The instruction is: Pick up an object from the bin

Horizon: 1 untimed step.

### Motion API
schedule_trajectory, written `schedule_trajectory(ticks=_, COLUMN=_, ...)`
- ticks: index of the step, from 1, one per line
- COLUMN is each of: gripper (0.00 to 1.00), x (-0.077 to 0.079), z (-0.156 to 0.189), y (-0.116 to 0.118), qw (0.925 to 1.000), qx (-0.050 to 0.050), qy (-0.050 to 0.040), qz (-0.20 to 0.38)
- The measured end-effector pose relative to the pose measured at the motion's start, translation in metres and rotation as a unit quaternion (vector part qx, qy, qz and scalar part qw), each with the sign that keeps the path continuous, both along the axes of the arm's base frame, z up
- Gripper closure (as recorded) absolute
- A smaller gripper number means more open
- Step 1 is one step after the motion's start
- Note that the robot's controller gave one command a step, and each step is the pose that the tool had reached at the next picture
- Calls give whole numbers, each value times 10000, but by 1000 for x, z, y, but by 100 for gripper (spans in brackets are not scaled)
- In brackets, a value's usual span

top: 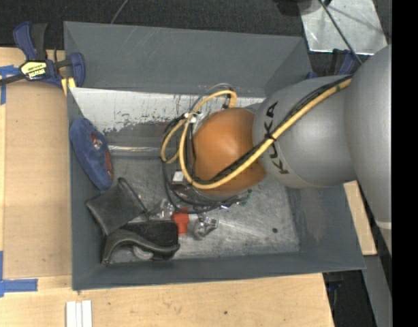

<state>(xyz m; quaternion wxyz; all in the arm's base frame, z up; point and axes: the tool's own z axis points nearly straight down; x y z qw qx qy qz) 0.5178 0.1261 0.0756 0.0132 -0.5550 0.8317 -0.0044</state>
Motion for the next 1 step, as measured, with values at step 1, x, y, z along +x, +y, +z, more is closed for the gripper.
schedule_trajectory(ticks=1, gripper=100, x=5, z=3, y=0, qw=10000, qx=17, qy=-76, qz=0)
